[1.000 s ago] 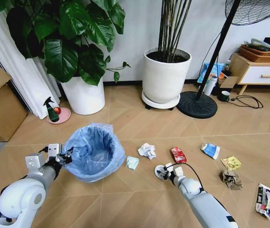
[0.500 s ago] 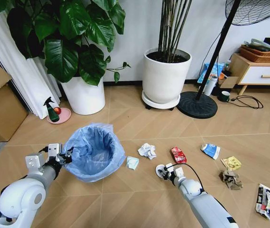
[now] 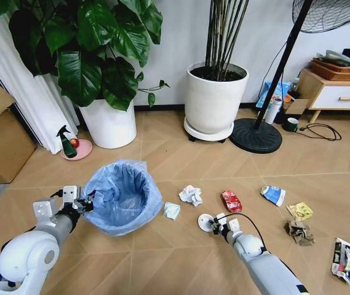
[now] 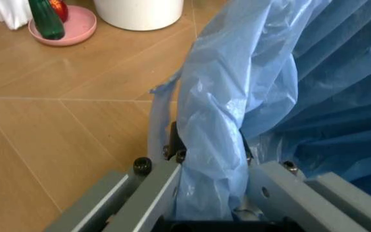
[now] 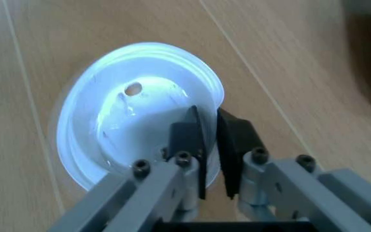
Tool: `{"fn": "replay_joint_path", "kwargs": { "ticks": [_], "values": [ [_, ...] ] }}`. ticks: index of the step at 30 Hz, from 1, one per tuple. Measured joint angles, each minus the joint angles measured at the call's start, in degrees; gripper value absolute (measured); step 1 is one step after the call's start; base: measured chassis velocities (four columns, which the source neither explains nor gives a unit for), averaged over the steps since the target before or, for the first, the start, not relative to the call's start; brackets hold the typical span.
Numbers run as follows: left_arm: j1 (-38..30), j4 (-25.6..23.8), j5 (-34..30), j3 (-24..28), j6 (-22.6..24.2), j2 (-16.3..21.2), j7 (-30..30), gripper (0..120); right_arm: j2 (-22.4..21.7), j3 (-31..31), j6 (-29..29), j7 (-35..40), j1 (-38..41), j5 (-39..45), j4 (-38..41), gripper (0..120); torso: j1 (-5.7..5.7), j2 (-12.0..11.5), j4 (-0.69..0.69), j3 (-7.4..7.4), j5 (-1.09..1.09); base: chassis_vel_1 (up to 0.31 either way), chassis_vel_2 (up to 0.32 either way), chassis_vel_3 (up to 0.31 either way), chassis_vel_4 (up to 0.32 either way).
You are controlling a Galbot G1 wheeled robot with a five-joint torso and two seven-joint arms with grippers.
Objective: Pick up the trash bin and place the garbage on the floor into it.
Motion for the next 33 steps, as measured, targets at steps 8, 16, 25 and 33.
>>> {"fn": "replay_joint_path", "kwargs": {
  "ticks": [8,16,25,33],
  "values": [
    [0.18,-0.52,0.00,-0.01,0.00,0.14,-0.05,0,-0.29,-0.02,-0.08,0.71,-0.85,0.18,1.41,0,0.00,0.00,0.00,0.00,0.01,0.000,0.000,0.000,0.000],
    [0.27,-1.21,-0.18,-0.05,0.02,0.39,-0.09,0,-1.22,-0.09,-0.07,1.43,-1.19,0.15,4.56,0,0.01,-0.02,0.00,0.00,0.02,0.000,0.000,0.000,0.000],
    [0.47,-1.54,-0.18,-0.16,0.03,0.49,-0.17,0,-3.17,0.97,0.54,1.68,-2.05,-0.65,10.41,0,0.00,-0.02,0.00,0.00,0.00,0.000,0.000,0.000,0.000],
    [0.49,-1.23,-0.11,-0.01,0.03,0.32,-0.19,0,-6.87,2.03,0.72,1.91,-1.19,2.26,18.01,0,0.00,-0.01,0.01,-0.01,0.00,0.000,0.000,0.000,0.000]
  ]
}}
